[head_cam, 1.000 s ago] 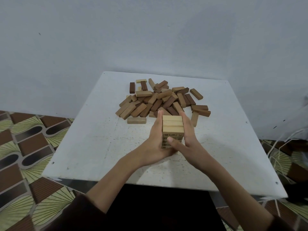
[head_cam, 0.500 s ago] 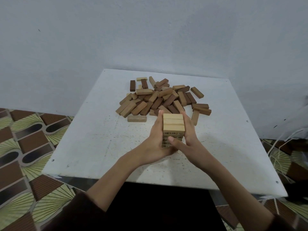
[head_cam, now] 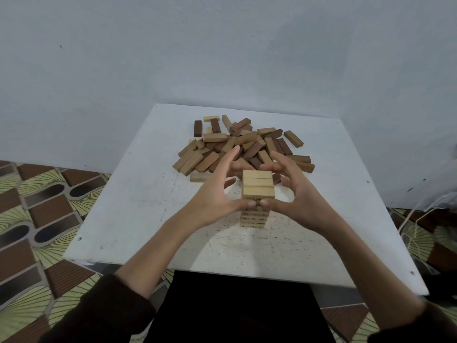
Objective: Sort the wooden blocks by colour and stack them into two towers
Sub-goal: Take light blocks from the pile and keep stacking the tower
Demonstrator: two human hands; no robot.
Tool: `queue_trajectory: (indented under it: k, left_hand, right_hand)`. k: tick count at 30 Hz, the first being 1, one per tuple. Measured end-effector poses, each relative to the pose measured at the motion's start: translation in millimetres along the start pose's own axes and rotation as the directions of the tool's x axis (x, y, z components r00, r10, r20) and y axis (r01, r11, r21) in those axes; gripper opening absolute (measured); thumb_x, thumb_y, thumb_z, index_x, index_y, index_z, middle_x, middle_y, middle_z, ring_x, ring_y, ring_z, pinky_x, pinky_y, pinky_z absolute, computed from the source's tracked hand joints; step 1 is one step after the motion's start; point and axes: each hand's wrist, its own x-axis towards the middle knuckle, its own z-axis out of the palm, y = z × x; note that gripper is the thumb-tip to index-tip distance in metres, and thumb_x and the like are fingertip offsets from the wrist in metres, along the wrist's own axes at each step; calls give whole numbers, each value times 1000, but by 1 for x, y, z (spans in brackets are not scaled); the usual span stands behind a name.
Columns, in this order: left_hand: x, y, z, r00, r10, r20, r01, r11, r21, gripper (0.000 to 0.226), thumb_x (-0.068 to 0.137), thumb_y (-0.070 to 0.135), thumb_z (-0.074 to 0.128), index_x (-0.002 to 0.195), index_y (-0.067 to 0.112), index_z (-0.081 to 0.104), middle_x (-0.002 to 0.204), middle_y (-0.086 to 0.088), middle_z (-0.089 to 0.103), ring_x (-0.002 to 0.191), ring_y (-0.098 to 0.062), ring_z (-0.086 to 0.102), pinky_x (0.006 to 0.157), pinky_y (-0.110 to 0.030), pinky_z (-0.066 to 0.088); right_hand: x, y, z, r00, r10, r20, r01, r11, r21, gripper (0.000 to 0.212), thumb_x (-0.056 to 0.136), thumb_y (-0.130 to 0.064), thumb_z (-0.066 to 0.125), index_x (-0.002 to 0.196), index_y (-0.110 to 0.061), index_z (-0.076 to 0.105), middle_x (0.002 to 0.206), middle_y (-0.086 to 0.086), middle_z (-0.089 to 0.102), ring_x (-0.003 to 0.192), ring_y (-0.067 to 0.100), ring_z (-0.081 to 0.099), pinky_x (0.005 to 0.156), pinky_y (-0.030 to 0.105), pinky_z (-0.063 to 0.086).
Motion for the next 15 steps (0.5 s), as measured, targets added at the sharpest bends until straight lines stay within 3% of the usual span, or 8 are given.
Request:
queue_trajectory:
  k: [4,15]
  left_hand:
    - [3,-3,1,1000,-6,-12,6,1000,-25,104,70,24,81,150,25,15,124,6,55,121,-4,50,109,-34,38]
    - [4,-8,2,1000,-10,-28,10,1000,-25,103,63,43,78,146,38,17,127,-3,52,121,-9,52,107,-36,42]
  right_hand:
    - [2,2,0,1000,-13,-4,13,1000,-27,89,75,-20,77,145,-27,23,125,-19,50,112,-14,44,89,-2,31]
    - [5,3,-2,1000,-2,11,2,1000,-19,84,76,-16,77,144,-27,28,120,-16,51,111,-10,46,85,-2,33]
